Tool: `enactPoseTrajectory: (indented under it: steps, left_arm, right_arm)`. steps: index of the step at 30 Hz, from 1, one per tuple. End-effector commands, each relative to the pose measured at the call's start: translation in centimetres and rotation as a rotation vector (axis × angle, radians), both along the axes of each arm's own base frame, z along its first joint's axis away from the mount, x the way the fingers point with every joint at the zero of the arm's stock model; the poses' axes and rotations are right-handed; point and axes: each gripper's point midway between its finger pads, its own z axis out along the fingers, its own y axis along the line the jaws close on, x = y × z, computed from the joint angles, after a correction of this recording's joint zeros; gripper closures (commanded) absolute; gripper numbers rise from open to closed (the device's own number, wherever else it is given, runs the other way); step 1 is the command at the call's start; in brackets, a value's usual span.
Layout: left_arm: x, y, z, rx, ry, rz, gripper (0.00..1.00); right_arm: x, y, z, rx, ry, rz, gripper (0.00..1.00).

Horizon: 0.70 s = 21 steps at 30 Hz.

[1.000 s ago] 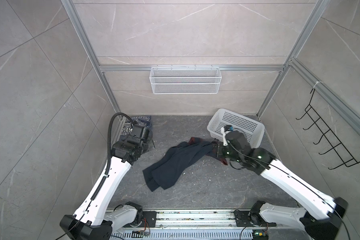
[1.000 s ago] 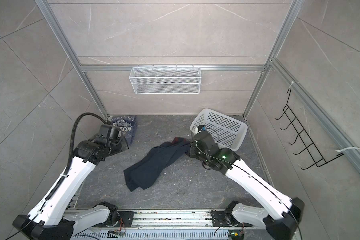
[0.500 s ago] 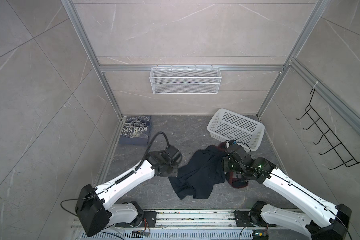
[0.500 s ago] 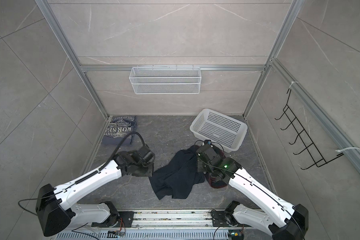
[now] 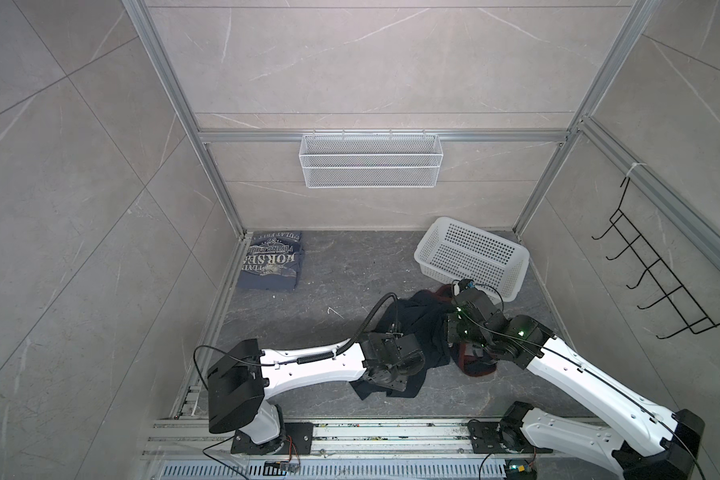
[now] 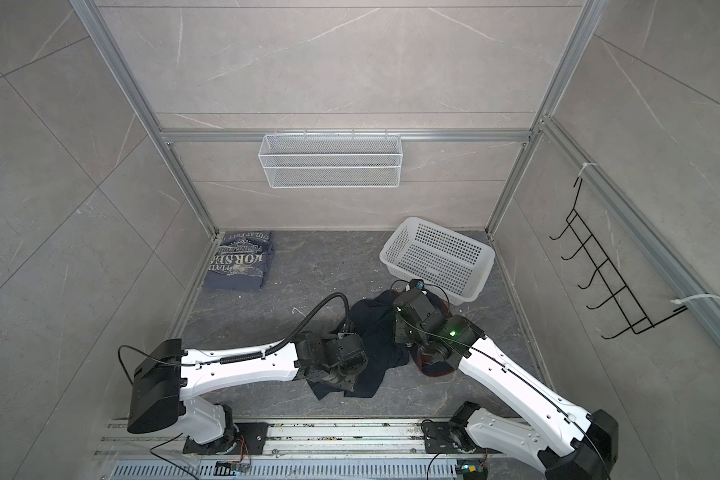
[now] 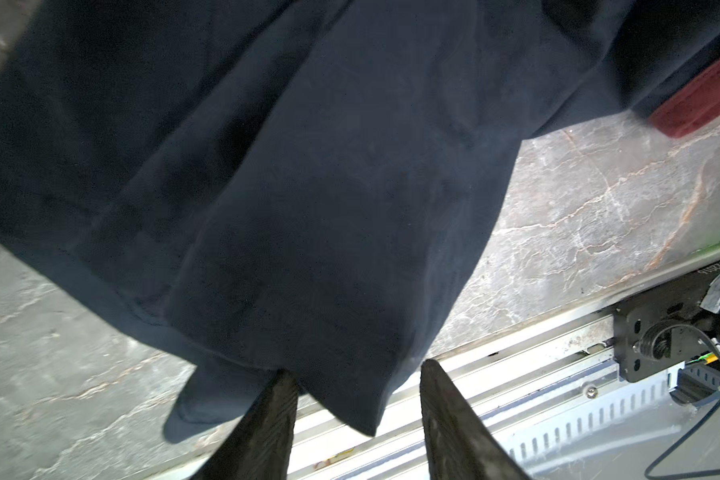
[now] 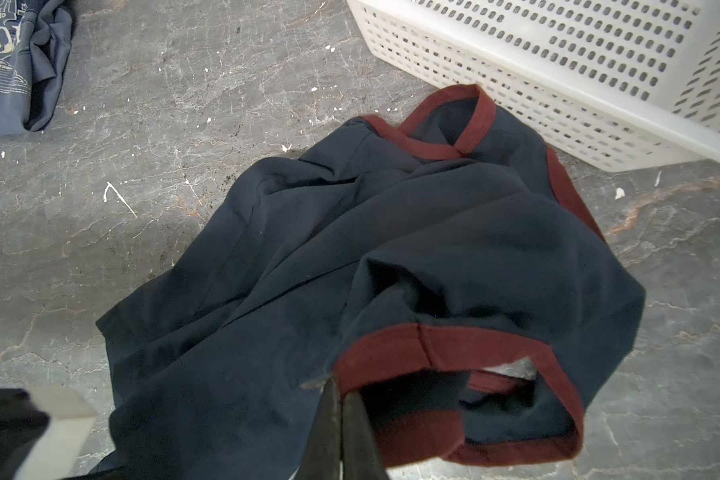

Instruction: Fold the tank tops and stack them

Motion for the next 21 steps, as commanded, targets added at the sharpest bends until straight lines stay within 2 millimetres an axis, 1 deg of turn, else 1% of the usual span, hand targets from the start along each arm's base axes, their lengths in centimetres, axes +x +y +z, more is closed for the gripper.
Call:
enactPoseTrajectory:
  steps: [1, 3, 4, 6, 9, 11, 13, 15, 17, 18, 20, 21]
  left_arm:
    - [0.1, -1.4, 0.6, -0.032, 0.012, 0.03, 0.47]
    - [0.3, -1.4, 0.7, -0.024, 0.002, 0.041, 0.48]
    - [0.4, -1.4, 0.7, -0.023, -0.003, 0.043, 0.52]
    - [0.7, -1.4, 1.0, -0.021, -0.015, 0.049, 0.61]
    - [1.2, -1.2, 1.9, -0.015, -0.047, 0.059, 0.79]
    - [1.9, -0.5, 2.9, -0.01, -0.089, 0.072, 0.91]
    - [3.0, 0.5, 4.3, -0.01, -0.139, 0.082, 0.98]
    - [4.6, 1.9, 6.2, -0.017, -0.19, 0.107, 1.0]
    - [6.8, 4.3, 8.9, -0.031, -0.251, 0.149, 1.0]
    - [7.9, 5.7, 10.7, -0.04, -0.293, 0.172, 1.0]
    - [10.1, 9.3, 14.3, -0.043, -0.377, 0.219, 1.0]
    - [11.3, 11.6, 16.4, -0.048, -0.422, 0.261, 1.0]
  right_arm:
    - [-0.1, -0.2, 0.2, 0.014, -0.015, -0.017, 1.0]
    - [-0.1, -0.3, 0.2, 0.014, -0.012, -0.018, 1.0]
    - [-0.1, -0.3, 0.1, 0.014, -0.012, -0.016, 1.0]
    - [-0.2, -0.3, 0.1, 0.012, -0.01, -0.017, 1.0]
    - [-0.2, -0.7, 0.0, 0.0, -0.014, -0.029, 1.0]
    - [-0.1, -1.1, 0.4, -0.013, -0.023, -0.043, 1.0]
    - [0.0, -1.5, 0.9, -0.024, -0.041, -0.054, 1.0]
    - [0.2, -1.7, 1.9, -0.025, -0.069, -0.058, 1.0]
    - [0.3, -2.1, 3.2, -0.028, -0.104, -0.06, 1.0]
    - [0.4, -2.3, 4.2, -0.031, -0.129, -0.063, 1.0]
    - [0.4, -3.0, 6.2, -0.037, -0.18, -0.071, 1.0]
    - [0.4, -3.5, 7.4, -0.043, -0.209, -0.081, 1.0]
